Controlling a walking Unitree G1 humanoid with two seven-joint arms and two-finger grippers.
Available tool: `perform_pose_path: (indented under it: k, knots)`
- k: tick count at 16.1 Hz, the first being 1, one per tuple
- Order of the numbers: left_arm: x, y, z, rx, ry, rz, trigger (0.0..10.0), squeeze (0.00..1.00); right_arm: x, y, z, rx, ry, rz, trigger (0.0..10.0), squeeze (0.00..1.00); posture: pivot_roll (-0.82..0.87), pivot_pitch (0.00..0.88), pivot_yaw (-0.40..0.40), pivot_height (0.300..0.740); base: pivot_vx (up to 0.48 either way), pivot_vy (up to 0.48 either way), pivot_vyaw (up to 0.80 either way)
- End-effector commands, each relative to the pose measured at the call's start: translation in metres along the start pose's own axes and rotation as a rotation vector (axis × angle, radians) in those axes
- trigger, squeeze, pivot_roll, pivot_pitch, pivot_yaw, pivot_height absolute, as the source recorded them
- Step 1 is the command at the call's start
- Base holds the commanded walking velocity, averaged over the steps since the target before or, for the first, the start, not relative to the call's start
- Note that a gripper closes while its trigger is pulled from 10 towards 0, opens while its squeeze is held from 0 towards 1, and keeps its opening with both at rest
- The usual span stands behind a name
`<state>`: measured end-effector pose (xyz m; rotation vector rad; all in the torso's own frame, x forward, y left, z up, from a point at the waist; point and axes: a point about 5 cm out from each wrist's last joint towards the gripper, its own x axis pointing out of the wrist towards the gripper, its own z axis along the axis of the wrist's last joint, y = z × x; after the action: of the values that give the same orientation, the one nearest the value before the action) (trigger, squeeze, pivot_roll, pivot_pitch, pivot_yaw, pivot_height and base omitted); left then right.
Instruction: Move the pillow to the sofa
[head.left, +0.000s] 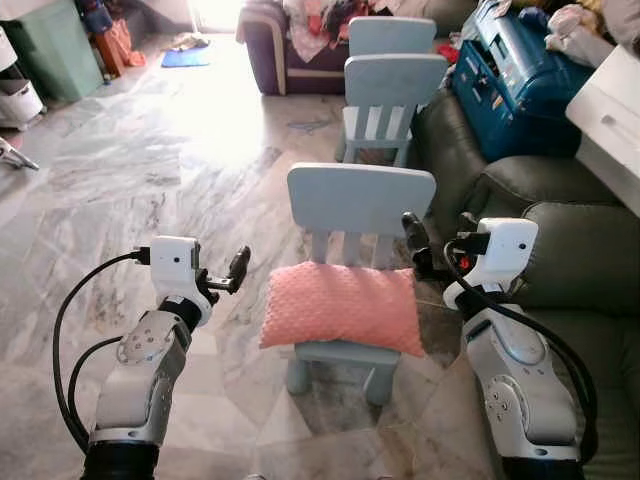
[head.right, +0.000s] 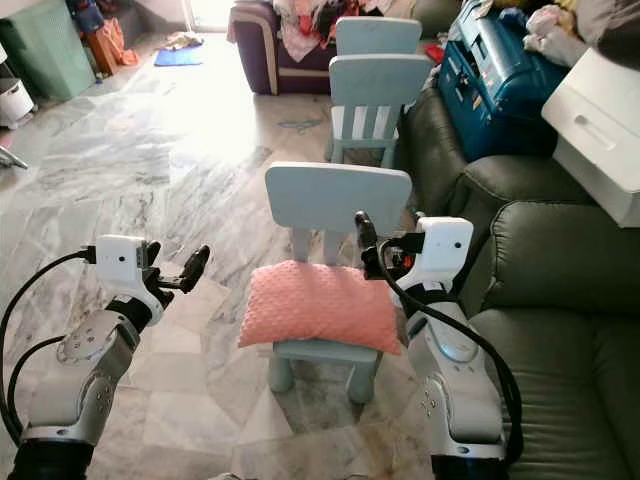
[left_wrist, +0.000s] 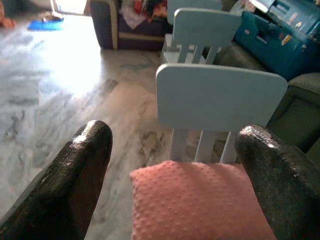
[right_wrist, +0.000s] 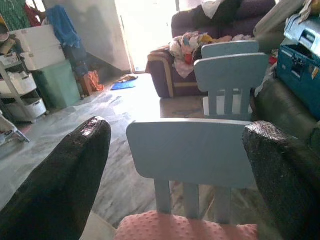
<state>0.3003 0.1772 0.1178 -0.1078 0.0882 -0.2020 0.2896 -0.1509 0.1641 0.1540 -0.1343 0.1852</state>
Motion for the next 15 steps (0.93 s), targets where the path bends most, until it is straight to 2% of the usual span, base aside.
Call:
perform_pose_path:
  k: [1, 3, 6, 8, 10, 15]
  knots:
    - [0.002, 0.002, 0.000, -0.007, 0.013, 0.002, 10.0, 0.00, 0.002, 0.000, 0.000, -0.004, 0.001, -0.002, 10.0, 0.00, -0.13, 0.105, 0.017, 0.740, 0.000, 0.000, 0.00]
    - [0.002, 0.003, 0.000, -0.008, 0.013, -0.001, 10.0, 0.00, 0.002, -0.001, 0.000, -0.006, 0.001, -0.002, 10.0, 0.00, -0.13, 0.105, 0.016, 0.740, 0.000, 0.000, 0.00]
    - [0.004, -0.003, 0.007, 0.006, -0.021, -0.080, 10.0, 0.00, 0.003, 0.000, 0.000, -0.010, 0.000, 0.000, 10.0, 0.00, -0.13, 0.110, 0.014, 0.740, 0.000, 0.000, 0.00]
    - [0.005, -0.004, 0.014, -0.046, -0.056, -0.066, 10.0, 0.00, 0.003, 0.000, 0.003, -0.013, -0.010, -0.003, 10.0, 0.00, -0.13, 0.112, 0.013, 0.740, 0.000, 0.000, 0.00]
    - [0.006, -0.006, 0.018, -0.054, -0.075, -0.081, 10.0, 0.00, 0.004, 0.000, 0.005, -0.010, -0.017, -0.001, 10.0, 0.00, -0.13, 0.114, 0.011, 0.740, 0.000, 0.000, 0.00]
    - [0.002, -0.006, 0.016, -0.053, -0.071, -0.089, 10.0, 0.00, 0.004, 0.001, 0.004, -0.007, -0.015, 0.005, 10.0, 0.00, -0.13, 0.118, 0.010, 0.740, 0.371, 0.000, 0.00]
